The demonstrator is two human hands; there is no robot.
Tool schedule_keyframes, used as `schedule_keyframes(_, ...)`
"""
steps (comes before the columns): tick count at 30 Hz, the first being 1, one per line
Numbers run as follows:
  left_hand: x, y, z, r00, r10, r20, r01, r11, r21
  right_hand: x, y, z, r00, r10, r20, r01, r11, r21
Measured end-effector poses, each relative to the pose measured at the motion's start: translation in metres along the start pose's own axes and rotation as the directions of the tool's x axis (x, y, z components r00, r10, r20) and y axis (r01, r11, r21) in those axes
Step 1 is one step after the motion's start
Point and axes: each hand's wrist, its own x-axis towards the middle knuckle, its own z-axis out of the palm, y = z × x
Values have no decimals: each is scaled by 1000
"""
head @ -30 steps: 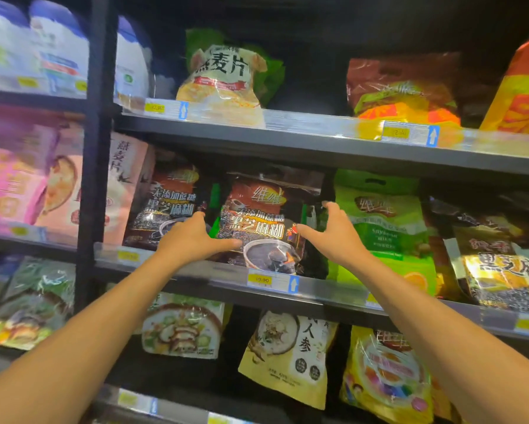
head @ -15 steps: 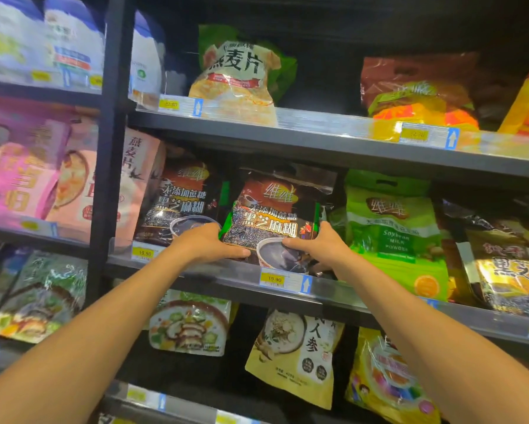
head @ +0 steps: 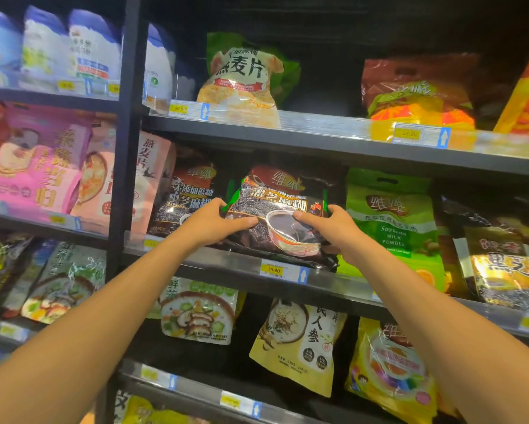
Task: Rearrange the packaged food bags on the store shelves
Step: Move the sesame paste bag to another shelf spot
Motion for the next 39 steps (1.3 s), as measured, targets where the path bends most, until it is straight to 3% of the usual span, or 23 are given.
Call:
schedule_keyframes(18, -85, -29, -45, 990, -60, -128, 56, 998, -37, -46, -15, 50, 978, -127, 164, 118, 991, 64)
schedule_keyframes(28, -27, -82, -101, 988, -53, -144, 57, 998, 19, -5, -43, 124, 984, -94, 154, 90, 995, 30)
schedule_keyframes(39, 42, -121, -112, 999, -17, -47, 18, 1000, 16, 48, -50, 174, 996, -82, 20, 83, 995, -54)
